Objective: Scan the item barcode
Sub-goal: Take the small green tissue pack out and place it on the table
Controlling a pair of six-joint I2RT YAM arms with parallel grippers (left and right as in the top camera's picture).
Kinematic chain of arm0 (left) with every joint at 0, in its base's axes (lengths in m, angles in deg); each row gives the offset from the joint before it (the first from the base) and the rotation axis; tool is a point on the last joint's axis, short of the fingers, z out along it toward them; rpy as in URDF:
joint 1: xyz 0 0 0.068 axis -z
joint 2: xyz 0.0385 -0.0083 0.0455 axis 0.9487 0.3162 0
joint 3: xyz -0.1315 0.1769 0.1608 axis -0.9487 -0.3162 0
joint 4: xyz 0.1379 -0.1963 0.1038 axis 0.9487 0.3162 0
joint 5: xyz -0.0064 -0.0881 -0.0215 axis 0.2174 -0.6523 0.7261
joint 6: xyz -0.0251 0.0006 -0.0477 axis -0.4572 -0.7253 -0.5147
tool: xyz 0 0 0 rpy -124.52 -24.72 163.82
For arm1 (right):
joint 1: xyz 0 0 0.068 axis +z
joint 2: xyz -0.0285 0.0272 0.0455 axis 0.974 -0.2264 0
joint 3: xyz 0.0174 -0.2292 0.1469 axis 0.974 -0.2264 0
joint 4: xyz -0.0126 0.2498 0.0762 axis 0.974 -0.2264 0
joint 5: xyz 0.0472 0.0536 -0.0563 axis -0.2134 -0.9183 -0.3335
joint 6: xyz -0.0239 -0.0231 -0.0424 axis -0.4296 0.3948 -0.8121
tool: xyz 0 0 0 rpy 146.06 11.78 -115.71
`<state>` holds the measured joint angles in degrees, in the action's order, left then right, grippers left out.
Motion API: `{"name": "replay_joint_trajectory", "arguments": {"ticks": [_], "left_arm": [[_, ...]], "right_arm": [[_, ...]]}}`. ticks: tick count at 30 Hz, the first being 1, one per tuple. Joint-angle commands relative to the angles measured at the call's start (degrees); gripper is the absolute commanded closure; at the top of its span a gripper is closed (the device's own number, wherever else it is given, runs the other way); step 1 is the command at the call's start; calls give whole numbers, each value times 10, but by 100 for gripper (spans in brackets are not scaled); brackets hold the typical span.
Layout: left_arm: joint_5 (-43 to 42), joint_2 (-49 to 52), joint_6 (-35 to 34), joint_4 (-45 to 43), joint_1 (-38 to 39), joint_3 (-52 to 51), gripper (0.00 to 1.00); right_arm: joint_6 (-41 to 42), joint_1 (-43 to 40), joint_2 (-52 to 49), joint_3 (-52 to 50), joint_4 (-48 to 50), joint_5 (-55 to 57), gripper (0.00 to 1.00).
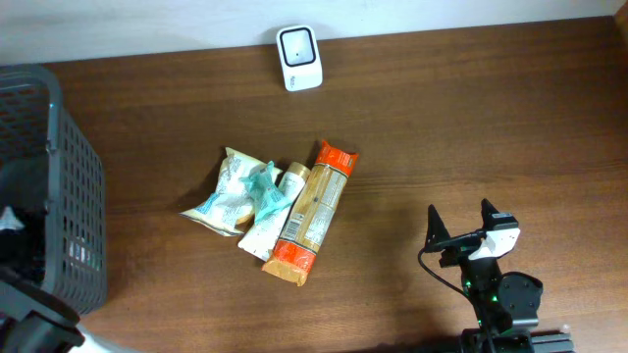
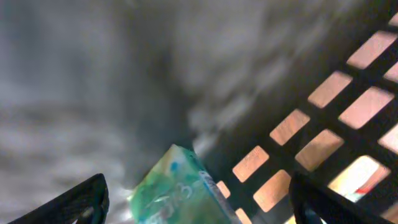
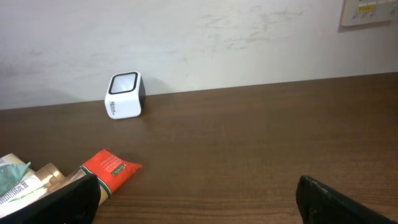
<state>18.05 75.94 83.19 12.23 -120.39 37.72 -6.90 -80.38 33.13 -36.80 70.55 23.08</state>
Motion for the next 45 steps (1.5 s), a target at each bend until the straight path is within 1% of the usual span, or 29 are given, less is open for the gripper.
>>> {"name": "replay_joint_trajectory", "arguments": {"ticks": [1, 2, 3, 4, 5, 6, 8, 10, 14, 15, 16, 18, 20, 21, 23, 26, 27, 29, 32, 34, 35, 36, 37, 38, 39, 41, 42, 44, 45], "left_arm": [[-15, -6, 23, -13, 29, -31, 14], [-5, -6, 23, -14, 34, -33, 26], [8, -6, 23, -15, 37, -33, 48], [10, -6, 23, -16, 37, -33, 66], [22, -6, 23, -18, 37, -33, 92], [30, -6, 22, -22, 37, -33, 100], [34, -6, 22, -23, 36, -25, 100], [33, -10, 20, 7, 37, 47, 100], [28, -33, 17, 129, 37, 331, 100], [8, -43, 17, 156, 40, 411, 100], [1, -57, 18, 186, 64, 494, 100], [8, -87, 18, 203, 140, 553, 100], [48, -105, 18, 201, 268, 553, 100], [68, -100, 17, 199, 355, 541, 100], [68, -78, 5, 167, 504, 484, 100], [68, -39, -14, 69, 644, 359, 100], [68, -23, -22, 24, 686, 311, 100], [54, 10, -30, -31, 737, 264, 100], [49, 66, -30, -80, 817, 249, 100], [49, 86, -30, -91, 849, 249, 100], [49, 94, -30, -92, 863, 249, 82], [65, 95, -30, -92, 869, 249, 34], [75, 95, -29, -91, 868, 252, 20], [94, 92, -29, -82, 862, 261, 18], [133, 82, -29, -60, 849, 286, 11], [216, 48, -14, 12, 790, 379, 2], [221, 30, 12, 50, 742, 440, 1], [223, 11, 44, 94, 668, 516, 0], [222, -7, 69, 131, 569, 582, 1]], "right_arm": [[0, -3, 3, -5, 0, -3, 1], [0, -3, 3, -5, 0, -3, 1], [0, -3, 3, -5, 0, -3, 1], [0, -3, 3, -5, 0, -3, 1], [0, -3, 3, -5, 0, -3, 1], [0, -3, 3, -5, 0, -3, 1], [0, -3, 3, -5, 0, -3, 1], [0, -3, 3, -5, 0, -3, 1], [0, -3, 3, -5, 0, -3, 1], [0, -3, 3, -5, 0, -3, 1], [0, -3, 3, -5, 0, -3, 1], [0, -3, 3, -5, 0, -3, 1], [0, -3, 3, -5, 0, -3, 1], [0, -3, 3, -5, 0, -3, 1], [0, -3, 3, -5, 0, -3, 1], [0, -3, 3, -5, 0, -3, 1], [0, -3, 3, -5, 0, -3, 1], [0, -3, 3, -5, 0, -3, 1], [0, -3, 3, -5, 0, -3, 1], [0, -3, 3, -5, 0, -3, 1], [0, -3, 3, -5, 0, -3, 2], [0, -3, 3, -5, 0, -3, 2], [0, -3, 3, -5, 0, -3, 1], [0, -3, 3, -5, 0, -3, 1], [0, -3, 3, -5, 0, -3, 1], [0, -3, 3, -5, 0, -3, 1], [0, -3, 3, -5, 0, -3, 1], [0, -3, 3, -5, 0, -3, 1], [0, -3, 3, -5, 0, -3, 1]]}}
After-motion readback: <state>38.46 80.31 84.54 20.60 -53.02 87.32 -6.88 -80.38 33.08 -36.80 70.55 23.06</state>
